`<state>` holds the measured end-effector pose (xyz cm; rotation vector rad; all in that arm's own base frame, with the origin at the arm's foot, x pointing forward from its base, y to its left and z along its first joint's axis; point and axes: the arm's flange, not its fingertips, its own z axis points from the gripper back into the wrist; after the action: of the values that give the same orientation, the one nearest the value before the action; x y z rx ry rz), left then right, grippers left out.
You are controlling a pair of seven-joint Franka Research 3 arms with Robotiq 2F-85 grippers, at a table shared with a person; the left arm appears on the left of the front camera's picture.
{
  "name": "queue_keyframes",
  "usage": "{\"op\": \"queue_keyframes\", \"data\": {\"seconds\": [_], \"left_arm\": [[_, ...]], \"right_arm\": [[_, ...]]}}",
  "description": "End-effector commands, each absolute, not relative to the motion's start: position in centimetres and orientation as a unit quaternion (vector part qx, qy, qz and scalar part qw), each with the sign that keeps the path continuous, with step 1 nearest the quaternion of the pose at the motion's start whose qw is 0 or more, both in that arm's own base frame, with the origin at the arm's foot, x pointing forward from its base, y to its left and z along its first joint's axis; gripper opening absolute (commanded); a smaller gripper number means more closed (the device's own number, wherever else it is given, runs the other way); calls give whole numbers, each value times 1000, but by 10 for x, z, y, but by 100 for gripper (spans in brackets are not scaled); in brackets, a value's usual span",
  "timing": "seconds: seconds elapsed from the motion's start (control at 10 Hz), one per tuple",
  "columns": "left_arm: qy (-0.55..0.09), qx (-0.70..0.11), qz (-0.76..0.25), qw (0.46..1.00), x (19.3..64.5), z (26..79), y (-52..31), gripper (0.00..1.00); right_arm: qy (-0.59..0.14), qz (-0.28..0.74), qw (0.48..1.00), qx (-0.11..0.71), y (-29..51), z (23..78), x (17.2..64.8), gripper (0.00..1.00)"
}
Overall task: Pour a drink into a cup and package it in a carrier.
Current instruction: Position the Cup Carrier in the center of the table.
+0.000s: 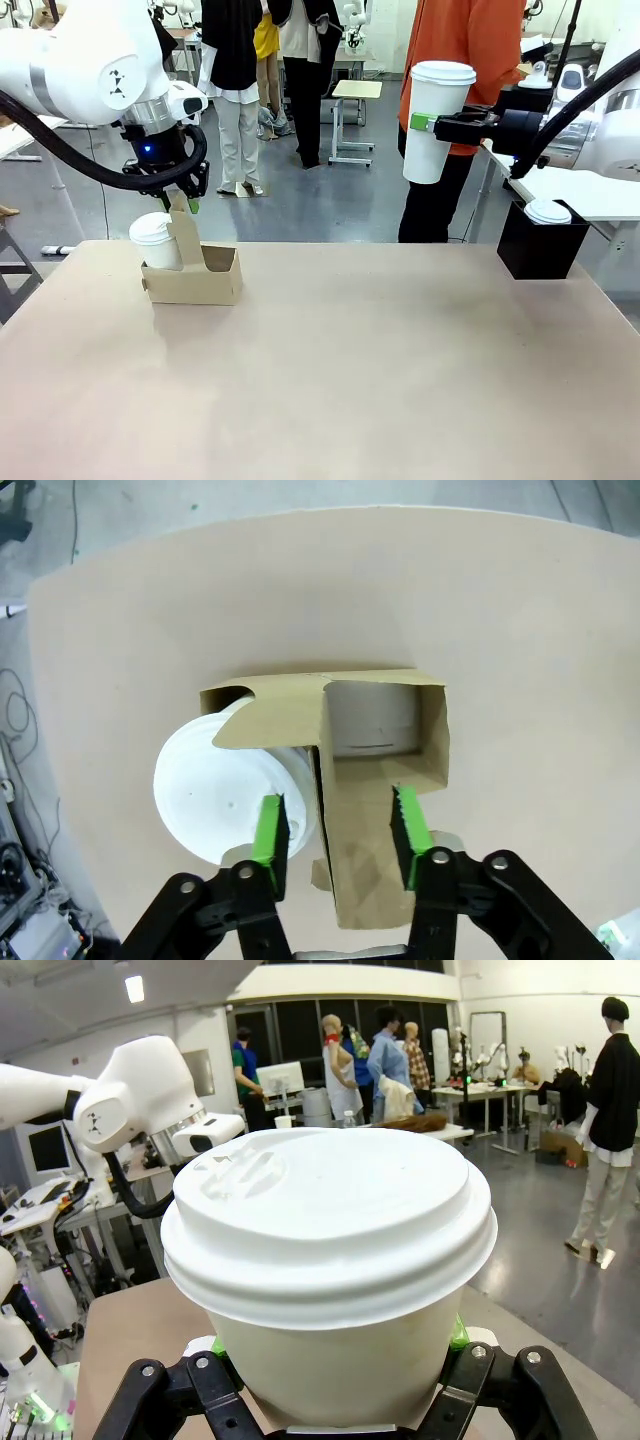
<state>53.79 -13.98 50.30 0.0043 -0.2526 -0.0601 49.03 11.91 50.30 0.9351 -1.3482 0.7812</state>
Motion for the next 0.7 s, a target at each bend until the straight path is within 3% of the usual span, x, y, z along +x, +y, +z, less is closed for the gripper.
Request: {"op": "queue_keyframes", "data": {"seconds": [0.0, 0.2, 0.6], "left_arm": [[-132, 22, -10, 991, 541, 504, -142, 15], [-136, 34, -3, 990, 540, 502, -144, 0], [-129, 17, -15, 991, 539, 501, -139, 0]], "right_arm": [[-589, 340, 616, 397, 121, 509, 490, 82], [-589, 340, 616, 397, 121, 509, 490, 82], [-589, 340, 616, 397, 121, 509, 490, 82]]}}
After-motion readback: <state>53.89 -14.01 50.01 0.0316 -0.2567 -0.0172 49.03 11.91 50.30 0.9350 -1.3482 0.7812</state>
